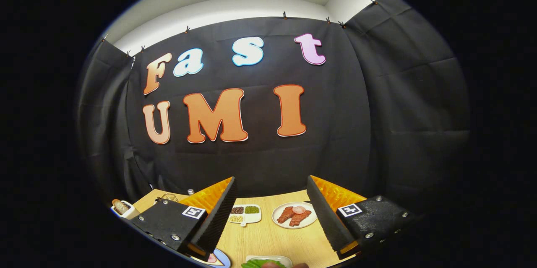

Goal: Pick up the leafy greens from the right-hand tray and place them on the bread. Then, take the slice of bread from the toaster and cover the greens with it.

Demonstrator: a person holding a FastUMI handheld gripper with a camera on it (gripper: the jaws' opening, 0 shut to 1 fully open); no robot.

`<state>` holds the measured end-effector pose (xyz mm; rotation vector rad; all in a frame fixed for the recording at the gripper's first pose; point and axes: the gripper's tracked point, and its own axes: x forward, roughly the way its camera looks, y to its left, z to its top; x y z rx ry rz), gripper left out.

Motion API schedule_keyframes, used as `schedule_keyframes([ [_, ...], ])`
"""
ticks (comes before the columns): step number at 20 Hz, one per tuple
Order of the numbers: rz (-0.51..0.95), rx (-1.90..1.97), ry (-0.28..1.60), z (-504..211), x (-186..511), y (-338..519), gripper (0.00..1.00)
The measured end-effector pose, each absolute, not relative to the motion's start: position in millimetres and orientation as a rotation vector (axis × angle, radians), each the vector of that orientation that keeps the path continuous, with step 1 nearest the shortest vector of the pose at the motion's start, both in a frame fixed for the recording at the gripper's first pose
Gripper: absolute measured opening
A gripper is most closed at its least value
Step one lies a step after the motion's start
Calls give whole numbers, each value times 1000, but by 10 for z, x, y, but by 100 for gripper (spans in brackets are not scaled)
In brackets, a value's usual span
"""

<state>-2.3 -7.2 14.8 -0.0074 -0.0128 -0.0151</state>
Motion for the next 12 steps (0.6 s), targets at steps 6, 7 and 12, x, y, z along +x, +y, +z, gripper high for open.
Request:
schedule_keyframes([
  [6,-2,-6,15,27,-87,-73,99],
  [7,3,-3,22,-1,-105,-65,99],
  [12,-10,-27,26,20,-153,-176,99],
])
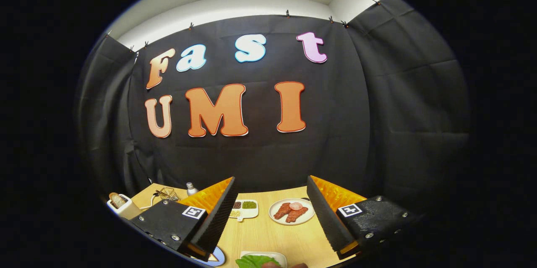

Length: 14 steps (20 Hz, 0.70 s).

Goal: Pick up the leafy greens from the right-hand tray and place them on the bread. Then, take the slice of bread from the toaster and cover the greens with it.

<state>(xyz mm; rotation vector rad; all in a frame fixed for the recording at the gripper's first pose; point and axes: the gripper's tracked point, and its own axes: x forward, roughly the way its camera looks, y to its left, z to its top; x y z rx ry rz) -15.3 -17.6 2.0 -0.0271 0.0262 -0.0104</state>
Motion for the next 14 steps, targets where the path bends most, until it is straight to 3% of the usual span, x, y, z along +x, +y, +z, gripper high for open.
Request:
schedule_keyframes([
  [14,-6,-20,69,-42,-355,-459,99],
])
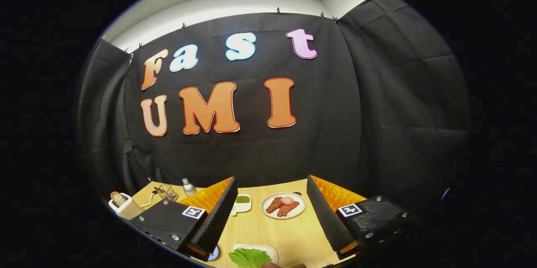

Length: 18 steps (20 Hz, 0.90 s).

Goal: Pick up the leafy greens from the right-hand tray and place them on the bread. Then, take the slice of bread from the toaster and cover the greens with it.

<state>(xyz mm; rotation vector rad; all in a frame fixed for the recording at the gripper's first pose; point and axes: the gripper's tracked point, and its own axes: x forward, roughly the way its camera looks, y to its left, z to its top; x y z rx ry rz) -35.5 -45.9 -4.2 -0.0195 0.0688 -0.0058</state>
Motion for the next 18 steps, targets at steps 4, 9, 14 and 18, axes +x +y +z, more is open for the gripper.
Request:
schedule_keyframes([
  [4,35,-62,152,-409,-409,-362,99],
  [9,80,-100,323,-1024,-440,-206,99],
  [14,197,-187,570,-1777,-542,81,99],
  [18,238,-187,789,-2373,-651,178,99],
])
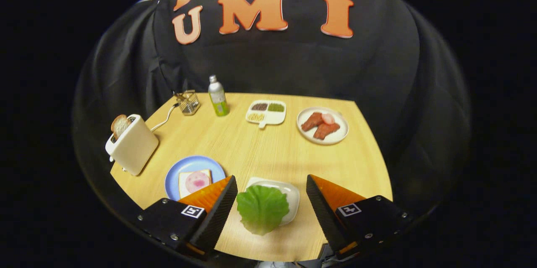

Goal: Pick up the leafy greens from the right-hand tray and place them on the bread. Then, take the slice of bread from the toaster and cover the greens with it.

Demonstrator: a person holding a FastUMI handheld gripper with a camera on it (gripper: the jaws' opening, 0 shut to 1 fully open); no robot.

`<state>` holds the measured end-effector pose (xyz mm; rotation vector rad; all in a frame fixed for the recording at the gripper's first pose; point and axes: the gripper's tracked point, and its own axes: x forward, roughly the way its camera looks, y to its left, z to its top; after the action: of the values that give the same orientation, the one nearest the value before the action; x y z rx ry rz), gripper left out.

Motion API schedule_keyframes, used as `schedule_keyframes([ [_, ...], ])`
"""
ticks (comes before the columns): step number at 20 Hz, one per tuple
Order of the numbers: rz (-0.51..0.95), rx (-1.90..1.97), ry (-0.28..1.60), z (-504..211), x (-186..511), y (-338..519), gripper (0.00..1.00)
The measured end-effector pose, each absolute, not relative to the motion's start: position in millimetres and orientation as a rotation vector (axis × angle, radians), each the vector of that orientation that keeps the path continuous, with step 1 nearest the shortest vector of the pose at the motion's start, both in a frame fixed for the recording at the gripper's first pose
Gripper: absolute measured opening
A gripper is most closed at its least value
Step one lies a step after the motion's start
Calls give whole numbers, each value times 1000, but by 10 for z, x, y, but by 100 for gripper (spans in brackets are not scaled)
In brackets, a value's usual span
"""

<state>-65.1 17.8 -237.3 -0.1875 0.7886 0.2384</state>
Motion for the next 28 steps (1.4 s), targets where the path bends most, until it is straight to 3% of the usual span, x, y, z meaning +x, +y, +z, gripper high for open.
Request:
schedule_keyframes([
  [7,269,-270,1081,-3217,-919,183,99],
  [18,232,-399,1280,-3942,-829,125,92],
  [22,223,-351,1348,-4084,-902,125,84],
  [28,138,-305,1388,-4079,-833,25,51],
])
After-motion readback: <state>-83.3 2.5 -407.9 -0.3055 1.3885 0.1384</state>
